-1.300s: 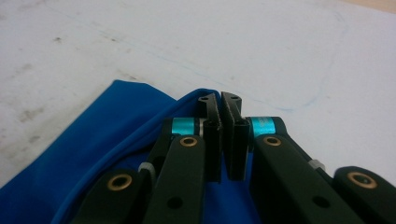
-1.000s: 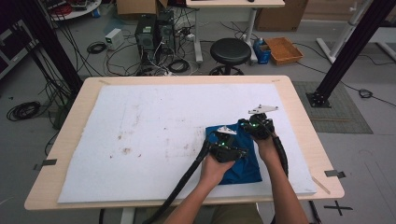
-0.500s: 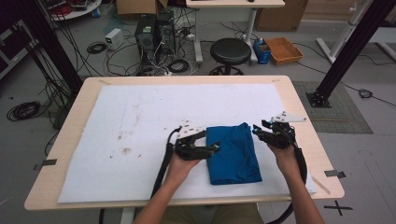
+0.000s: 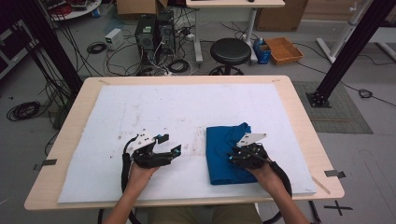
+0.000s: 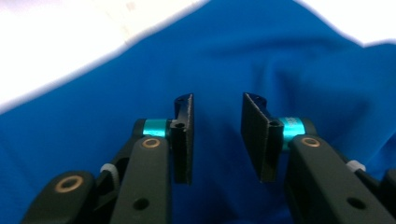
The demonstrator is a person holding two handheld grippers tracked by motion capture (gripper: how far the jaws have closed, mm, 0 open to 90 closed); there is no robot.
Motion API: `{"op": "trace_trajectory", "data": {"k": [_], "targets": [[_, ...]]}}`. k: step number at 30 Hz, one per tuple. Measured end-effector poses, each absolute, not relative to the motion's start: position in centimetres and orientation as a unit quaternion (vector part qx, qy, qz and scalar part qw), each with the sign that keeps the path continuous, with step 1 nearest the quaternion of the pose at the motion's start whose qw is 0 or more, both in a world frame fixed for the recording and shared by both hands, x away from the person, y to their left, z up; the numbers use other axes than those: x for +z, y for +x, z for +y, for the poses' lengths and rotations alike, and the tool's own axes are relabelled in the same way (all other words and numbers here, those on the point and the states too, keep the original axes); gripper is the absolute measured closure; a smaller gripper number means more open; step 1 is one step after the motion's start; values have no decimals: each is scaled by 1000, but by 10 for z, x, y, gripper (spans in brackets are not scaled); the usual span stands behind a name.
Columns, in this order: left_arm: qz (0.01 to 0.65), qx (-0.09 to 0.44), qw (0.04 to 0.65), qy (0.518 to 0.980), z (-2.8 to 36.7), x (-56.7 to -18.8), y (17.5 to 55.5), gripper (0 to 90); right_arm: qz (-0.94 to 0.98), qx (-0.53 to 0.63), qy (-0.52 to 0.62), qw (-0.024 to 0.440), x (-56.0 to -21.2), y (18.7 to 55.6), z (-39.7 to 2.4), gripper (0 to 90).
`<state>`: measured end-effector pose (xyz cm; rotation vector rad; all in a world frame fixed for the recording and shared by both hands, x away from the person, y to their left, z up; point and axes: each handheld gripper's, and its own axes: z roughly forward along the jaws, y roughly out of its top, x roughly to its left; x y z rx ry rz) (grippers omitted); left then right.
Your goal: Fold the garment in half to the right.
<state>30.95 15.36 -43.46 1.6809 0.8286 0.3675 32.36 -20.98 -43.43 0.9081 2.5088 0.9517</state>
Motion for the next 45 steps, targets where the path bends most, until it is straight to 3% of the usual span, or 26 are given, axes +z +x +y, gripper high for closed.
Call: {"op": "trace_trajectory", "data": {"k": [14,25,32,36,41,45], "targets": [[363,169,601,692,170,-429,302,289,865,296,363,180,-426,293,-259,704],[370,166,599,690,170,-431,304,289,834,328,397,198,-408,288,-275,640],[371,159,596,694,165,-435,306,289,798,403,402,197,-414,335,-254,715],[370,155,593,698,162,-437,307,289,799,358,440,198,-429,373,-244,736],[372,156,593,697,163,-437,306,289,770,339,496,215,-434,384,-257,678],[376,158,591,696,166,-437,305,289,759,360,492,228,-427,371,-267,570]]}}
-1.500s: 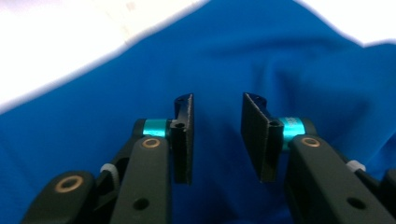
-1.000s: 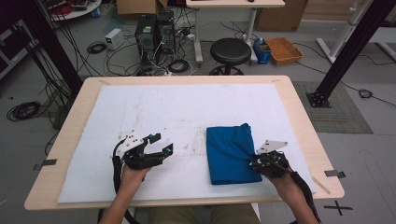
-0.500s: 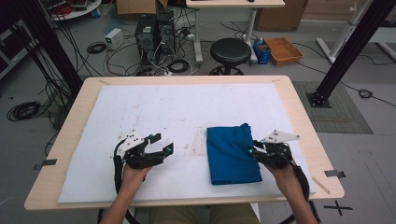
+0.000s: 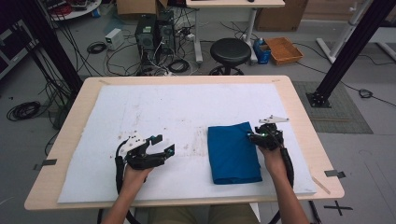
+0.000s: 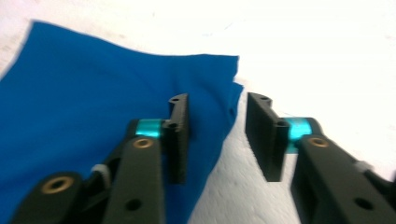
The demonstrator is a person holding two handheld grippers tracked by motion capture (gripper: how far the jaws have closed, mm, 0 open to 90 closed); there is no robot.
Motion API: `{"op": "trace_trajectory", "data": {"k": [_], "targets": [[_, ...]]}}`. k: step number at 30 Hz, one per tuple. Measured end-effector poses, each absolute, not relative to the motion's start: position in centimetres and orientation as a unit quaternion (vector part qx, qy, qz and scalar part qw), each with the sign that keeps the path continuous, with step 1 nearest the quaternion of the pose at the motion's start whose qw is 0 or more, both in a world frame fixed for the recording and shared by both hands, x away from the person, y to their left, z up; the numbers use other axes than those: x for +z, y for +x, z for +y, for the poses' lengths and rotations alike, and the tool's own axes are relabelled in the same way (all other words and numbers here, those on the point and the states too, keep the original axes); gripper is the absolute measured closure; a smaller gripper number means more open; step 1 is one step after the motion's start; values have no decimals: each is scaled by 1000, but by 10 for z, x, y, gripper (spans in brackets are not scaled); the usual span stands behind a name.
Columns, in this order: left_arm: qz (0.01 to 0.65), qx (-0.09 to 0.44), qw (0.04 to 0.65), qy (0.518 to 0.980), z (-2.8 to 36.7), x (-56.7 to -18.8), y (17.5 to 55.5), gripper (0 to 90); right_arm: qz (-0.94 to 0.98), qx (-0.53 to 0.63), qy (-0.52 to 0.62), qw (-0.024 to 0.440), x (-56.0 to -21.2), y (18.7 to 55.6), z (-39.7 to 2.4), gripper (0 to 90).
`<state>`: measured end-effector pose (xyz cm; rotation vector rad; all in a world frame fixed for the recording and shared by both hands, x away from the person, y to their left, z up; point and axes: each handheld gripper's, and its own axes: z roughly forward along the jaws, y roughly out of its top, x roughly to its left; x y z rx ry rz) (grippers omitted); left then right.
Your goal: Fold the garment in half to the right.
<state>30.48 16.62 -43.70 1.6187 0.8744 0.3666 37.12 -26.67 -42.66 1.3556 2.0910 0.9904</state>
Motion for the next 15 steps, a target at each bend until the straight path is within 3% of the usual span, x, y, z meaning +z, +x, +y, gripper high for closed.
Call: {"op": "trace_trajectory", "data": {"k": [4,10,15], "targets": [[378,158,593,693,169,-436,304,289,757,418,451,223,-415,349,-270,508],[387,153,592,690,172,-436,303,262,822,410,366,148,-427,316,-256,485],[376,160,595,692,175,-434,300,262,852,362,345,152,-443,311,-249,333]]}}
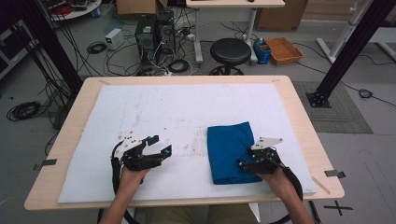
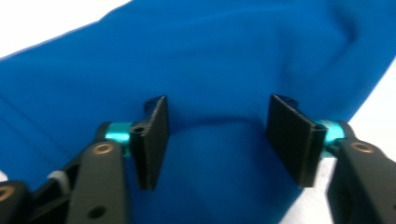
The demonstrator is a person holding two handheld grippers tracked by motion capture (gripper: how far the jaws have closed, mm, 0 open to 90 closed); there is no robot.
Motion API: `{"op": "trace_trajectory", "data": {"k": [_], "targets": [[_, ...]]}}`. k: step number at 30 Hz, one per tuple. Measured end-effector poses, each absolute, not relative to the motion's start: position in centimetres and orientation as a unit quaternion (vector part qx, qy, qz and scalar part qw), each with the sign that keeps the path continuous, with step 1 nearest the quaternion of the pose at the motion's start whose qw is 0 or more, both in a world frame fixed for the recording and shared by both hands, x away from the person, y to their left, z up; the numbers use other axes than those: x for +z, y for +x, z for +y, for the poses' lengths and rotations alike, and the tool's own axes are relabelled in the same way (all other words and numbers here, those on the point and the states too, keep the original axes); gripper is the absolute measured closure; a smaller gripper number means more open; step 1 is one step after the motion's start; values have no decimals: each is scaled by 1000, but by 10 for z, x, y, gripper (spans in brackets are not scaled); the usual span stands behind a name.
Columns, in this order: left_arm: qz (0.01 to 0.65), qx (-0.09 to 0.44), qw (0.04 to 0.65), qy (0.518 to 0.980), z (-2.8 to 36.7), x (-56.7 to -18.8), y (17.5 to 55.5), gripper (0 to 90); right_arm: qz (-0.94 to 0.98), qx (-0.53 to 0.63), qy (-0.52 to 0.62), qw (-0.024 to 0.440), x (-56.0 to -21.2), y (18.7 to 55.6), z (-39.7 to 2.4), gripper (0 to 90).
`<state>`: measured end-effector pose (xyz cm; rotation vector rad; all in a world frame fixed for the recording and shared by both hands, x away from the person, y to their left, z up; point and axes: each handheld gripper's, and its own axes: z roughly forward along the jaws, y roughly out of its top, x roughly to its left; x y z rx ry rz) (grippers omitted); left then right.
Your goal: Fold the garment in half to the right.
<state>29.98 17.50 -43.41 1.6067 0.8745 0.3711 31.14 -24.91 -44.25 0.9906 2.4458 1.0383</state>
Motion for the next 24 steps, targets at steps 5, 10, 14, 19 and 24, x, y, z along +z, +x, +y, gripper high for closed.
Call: {"op": "trace_trajectory", "data": {"k": [5,10,14,19,24], "targets": [[373,171,599,688,181,-432,299,262,811,432,337,203,-422,302,-262,202],[360,201,599,687,186,-430,297,262,769,475,351,244,-415,297,-280,202],[350,216,596,690,189,-430,297,262,733,496,378,273,-412,296,-294,201],[344,217,596,693,190,-430,295,262,690,515,412,298,-406,291,-314,193],[338,216,595,696,188,-431,295,262,675,520,429,302,-405,289,-326,192]]}}
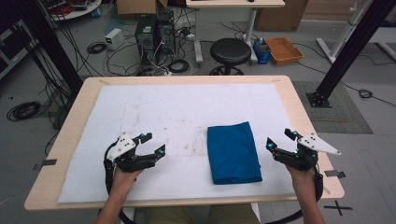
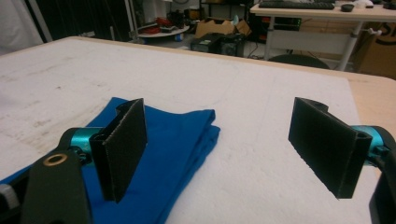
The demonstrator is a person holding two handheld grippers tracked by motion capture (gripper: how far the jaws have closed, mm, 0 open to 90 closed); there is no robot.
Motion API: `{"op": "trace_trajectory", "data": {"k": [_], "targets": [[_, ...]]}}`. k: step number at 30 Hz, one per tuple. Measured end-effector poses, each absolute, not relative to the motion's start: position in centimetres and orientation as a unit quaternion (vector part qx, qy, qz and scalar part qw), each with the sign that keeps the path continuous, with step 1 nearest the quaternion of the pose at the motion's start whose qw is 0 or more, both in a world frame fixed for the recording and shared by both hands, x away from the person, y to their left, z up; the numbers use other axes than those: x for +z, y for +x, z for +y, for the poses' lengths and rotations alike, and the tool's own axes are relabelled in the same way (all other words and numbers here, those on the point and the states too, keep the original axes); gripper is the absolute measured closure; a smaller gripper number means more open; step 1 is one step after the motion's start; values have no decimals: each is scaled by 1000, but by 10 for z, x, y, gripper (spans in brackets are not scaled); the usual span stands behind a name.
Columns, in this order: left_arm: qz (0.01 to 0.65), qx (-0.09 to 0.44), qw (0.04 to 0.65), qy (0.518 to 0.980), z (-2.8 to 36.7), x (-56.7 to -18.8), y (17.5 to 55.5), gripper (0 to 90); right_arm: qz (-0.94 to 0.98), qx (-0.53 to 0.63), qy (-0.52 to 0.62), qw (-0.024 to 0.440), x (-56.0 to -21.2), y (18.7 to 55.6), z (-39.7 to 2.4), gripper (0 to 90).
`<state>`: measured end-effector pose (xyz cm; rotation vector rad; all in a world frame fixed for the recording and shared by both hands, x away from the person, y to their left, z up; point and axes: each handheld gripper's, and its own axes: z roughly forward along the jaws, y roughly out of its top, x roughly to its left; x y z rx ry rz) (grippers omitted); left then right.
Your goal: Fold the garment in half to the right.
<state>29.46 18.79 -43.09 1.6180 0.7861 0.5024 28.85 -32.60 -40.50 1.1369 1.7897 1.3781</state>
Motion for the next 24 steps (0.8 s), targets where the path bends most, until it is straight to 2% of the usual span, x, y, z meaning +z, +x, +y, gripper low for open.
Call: {"op": "trace_trajectory", "data": {"k": [24], "targets": [[339,213,590,701,187,-432,296,262,690,500,435,289,-413,291,-328,192]]}}
